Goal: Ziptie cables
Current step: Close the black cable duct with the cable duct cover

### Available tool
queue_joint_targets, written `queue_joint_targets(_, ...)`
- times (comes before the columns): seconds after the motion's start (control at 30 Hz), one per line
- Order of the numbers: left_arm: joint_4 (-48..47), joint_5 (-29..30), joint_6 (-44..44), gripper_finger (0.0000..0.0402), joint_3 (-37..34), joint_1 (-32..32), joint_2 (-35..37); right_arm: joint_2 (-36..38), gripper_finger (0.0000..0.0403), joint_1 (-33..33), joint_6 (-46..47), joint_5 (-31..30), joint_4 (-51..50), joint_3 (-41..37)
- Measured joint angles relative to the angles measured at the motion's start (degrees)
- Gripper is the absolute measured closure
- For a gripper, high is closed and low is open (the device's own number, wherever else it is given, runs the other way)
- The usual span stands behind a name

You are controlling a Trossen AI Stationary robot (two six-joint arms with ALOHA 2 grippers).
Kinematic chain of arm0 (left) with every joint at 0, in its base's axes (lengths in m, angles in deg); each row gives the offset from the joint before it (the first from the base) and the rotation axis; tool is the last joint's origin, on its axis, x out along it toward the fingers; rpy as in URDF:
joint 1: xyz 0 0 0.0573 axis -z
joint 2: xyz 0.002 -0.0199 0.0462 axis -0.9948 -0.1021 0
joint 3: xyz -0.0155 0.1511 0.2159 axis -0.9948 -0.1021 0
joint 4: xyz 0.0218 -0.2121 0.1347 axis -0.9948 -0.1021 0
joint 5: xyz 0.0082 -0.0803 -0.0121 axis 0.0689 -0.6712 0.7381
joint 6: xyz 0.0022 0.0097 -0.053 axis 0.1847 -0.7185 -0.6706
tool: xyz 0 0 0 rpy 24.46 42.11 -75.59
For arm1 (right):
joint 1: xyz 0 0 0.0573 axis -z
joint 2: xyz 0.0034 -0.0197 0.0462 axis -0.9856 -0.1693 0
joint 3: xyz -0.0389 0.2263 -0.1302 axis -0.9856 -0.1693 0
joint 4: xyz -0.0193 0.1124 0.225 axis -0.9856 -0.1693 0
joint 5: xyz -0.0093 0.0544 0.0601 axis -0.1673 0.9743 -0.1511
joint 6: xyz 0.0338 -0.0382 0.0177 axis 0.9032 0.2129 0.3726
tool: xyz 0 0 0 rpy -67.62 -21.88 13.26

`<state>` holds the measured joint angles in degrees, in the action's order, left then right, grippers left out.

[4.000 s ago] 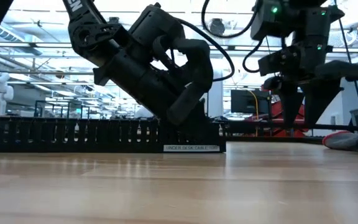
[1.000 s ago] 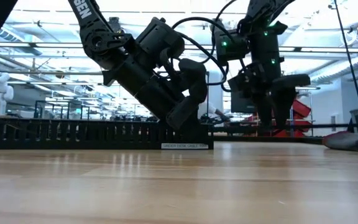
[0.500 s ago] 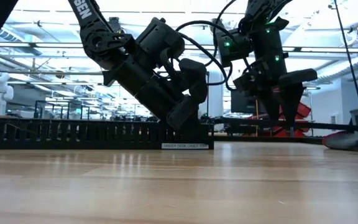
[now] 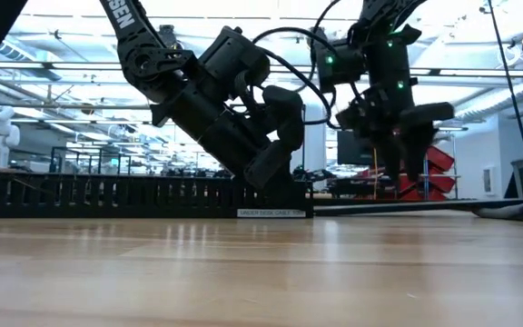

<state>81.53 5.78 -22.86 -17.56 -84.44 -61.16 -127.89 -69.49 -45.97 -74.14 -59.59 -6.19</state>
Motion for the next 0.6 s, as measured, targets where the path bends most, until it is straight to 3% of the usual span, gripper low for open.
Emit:
queue_joint_targets(0.13, 0.0, 0.0, 0.0, 0.0173, 0.0, 0.0, 0.0, 5.0, 0.0175, 0.0, -0.8, -2.1, 6.5, 0.0)
queue_joint_targets(0.3, 0.0, 0.1, -0.5, 0.0173, 0.0, 0.0, 0.0, 16.2, 0.0175, 2.0, -2.1, -4.8, 13.0, -0.5)
queue_joint_targets(0.5, 0.0, 0.3, -1.4, 0.0173, 0.0, 0.0, 0.0, 30.0, 0.0174, 7.2, 1.4, 8.1, 25.9, -13.9)
queue_joint_targets(0.6, 0.0, 0.3, -1.2, 0.0173, 0.0, 0.0, 0.0, 31.5, 0.0173, 8.0, 0.2, 9.3, 28.8, -21.2)
